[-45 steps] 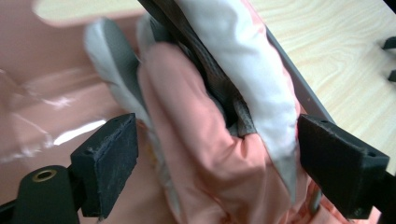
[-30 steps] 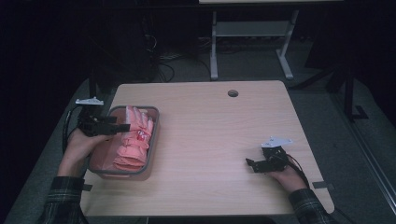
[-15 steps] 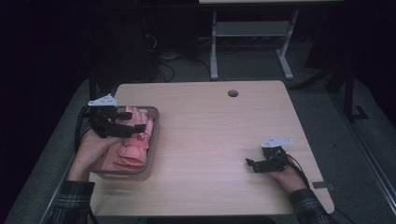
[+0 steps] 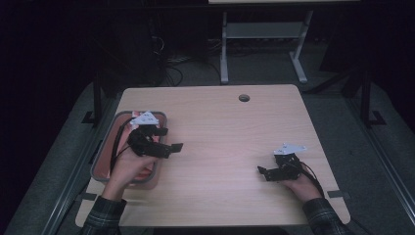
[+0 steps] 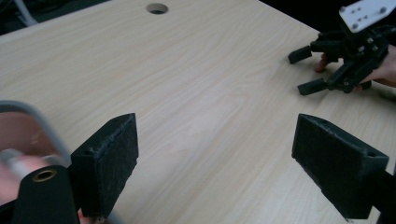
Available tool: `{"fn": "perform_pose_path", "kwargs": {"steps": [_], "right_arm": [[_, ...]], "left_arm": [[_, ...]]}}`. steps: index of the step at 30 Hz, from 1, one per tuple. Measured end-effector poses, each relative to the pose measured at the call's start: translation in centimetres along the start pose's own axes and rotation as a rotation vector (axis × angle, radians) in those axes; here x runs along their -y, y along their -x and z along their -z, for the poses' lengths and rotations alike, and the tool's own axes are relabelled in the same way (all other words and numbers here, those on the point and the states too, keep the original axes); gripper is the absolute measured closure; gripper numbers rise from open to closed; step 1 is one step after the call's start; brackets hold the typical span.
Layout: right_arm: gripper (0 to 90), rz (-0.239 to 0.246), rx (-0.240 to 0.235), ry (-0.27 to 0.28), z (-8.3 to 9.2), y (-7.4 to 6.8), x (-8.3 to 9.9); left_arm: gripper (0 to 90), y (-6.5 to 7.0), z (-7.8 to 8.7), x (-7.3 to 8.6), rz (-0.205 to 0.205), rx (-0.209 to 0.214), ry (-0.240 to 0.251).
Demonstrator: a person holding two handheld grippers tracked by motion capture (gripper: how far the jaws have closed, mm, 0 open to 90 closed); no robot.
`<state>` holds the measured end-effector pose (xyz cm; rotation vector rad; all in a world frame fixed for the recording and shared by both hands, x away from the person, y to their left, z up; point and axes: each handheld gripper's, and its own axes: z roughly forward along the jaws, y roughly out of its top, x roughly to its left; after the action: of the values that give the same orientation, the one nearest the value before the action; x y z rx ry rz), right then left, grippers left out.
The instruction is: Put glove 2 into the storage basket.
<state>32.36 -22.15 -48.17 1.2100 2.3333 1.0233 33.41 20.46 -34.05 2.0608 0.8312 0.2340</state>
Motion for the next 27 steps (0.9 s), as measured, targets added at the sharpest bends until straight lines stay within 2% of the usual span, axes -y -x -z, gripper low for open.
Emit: {"fn": "perform_pose_path", "kwargs": {"steps": [7, 15, 19, 20, 22, 24, 27], "right_arm": [[13.4, 0.0, 0.0, 0.0, 0.0, 0.0, 0.0], [13.3, 0.001, 0.0, 0.0, 0.0, 0.0, 0.0], [13.4, 0.002, 0.0, 0.0, 0.0, 0.0, 0.0], [13.4, 0.001, -0.002, -0.001, 0.0, 0.0, 0.0], [13.4, 0.004, -0.003, 0.0, 0.0, 0.0, 0.0], [13.4, 0.006, -0.003, 0.001, 0.0, 0.0, 0.0], [13.3, 0.006, -0.003, 0.001, 0.0, 0.0, 0.0]], "left_arm": [[13.9, 2.8, -3.1, 0.6, -0.032, 0.031, -0.026], [13.8, 5.0, -6.7, 2.2, -0.073, 0.059, -0.074], [13.8, 5.9, -8.5, 3.2, -0.09, 0.064, -0.114], [13.7, 6.0, -8.8, 3.4, -0.11, 0.062, -0.127], [13.7, 6.3, -9.6, 3.8, -0.123, 0.059, -0.146], [13.7, 6.5, -10.3, 4.3, -0.13, 0.053, -0.16], [13.7, 6.6, -11.4, 5.0, -0.143, 0.049, -0.206]]}}
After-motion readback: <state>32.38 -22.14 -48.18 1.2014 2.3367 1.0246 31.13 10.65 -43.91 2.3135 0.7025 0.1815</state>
